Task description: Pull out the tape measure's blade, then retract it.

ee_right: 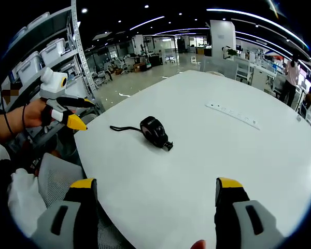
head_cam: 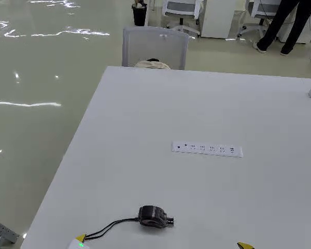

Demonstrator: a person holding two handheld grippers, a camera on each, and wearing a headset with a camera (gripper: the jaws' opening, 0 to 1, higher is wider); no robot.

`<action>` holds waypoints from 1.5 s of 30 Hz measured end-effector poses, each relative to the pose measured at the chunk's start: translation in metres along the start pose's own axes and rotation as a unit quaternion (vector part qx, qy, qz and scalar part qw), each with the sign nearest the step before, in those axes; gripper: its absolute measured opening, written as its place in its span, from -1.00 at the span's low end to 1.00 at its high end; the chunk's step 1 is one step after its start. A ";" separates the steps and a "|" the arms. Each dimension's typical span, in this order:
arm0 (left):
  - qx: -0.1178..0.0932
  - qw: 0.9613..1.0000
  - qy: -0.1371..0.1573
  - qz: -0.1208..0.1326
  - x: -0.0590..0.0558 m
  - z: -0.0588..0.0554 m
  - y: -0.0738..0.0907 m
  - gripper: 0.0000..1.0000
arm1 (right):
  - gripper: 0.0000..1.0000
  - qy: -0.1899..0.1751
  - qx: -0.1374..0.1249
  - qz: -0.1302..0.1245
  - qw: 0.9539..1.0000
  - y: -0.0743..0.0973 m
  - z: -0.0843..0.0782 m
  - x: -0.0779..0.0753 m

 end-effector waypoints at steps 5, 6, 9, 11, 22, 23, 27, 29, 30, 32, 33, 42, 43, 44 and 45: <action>0.001 1.000 0.000 0.000 0.002 -0.001 -0.002 1.00 | 0.94 0.003 0.002 0.005 1.000 -0.005 0.001 0.001; 0.001 1.000 0.001 0.000 0.002 -0.001 -0.002 1.00 | 0.94 0.003 0.002 0.006 1.000 -0.006 0.002 0.001; 0.002 1.000 0.002 0.000 0.003 -0.002 -0.004 1.00 | 0.94 0.005 0.004 0.008 1.000 -0.008 0.002 0.001; 0.003 1.000 0.002 0.000 0.004 -0.002 -0.004 1.00 | 0.93 0.006 0.005 0.009 1.000 -0.010 0.002 0.001; 0.005 1.000 0.004 -0.001 0.006 -0.004 -0.010 0.99 | 0.92 0.009 0.007 0.014 1.000 -0.017 0.004 0.000; 0.005 1.000 0.004 -0.001 0.006 -0.003 -0.010 0.99 | 0.92 0.009 0.008 0.014 1.000 -0.017 0.004 0.000; 0.005 1.000 0.002 -0.002 0.007 -0.002 -0.013 0.99 | 0.92 0.010 0.009 0.015 1.000 -0.019 0.004 -0.001; 0.006 1.000 0.000 -0.003 0.007 -0.002 -0.014 0.99 | 0.92 0.011 0.010 0.015 1.000 -0.020 0.004 -0.001; 0.006 1.000 0.000 -0.004 0.007 -0.002 -0.014 0.99 | 0.92 0.011 0.011 0.015 1.000 -0.020 0.004 -0.001; 0.007 1.000 -0.001 -0.004 0.008 -0.002 -0.016 0.99 | 0.92 0.012 0.012 0.016 1.000 -0.021 0.004 -0.001; 0.007 1.000 -0.002 -0.005 0.008 -0.002 -0.016 0.99 | 0.91 0.012 0.012 0.016 1.000 -0.021 0.004 -0.001; 0.008 1.000 -0.009 -0.011 0.008 -0.001 -0.023 0.99 | 0.91 0.015 0.016 0.018 1.000 -0.024 0.004 -0.003; 0.009 1.000 -0.010 -0.012 0.008 -0.001 -0.024 0.99 | 0.91 0.016 0.016 0.018 1.000 -0.024 0.004 -0.003; 0.010 1.000 -0.011 -0.012 0.009 -0.001 -0.024 0.99 | 0.91 0.016 0.016 0.019 1.000 -0.025 0.005 -0.004; 0.010 1.000 -0.013 -0.013 0.009 0.000 -0.025 0.99 | 0.91 0.016 0.017 0.019 1.000 -0.026 0.004 -0.005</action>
Point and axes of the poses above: the centre of the closed fingertips' face, and the gripper's own axes: y roughly backward along the fingers, x roughly to its left, z roughly out of its top, the point moved 5 cm from there along y, roughly backward along the fingers, and after that the axes turned 9 degrees about -x, right-handed, at the moved point
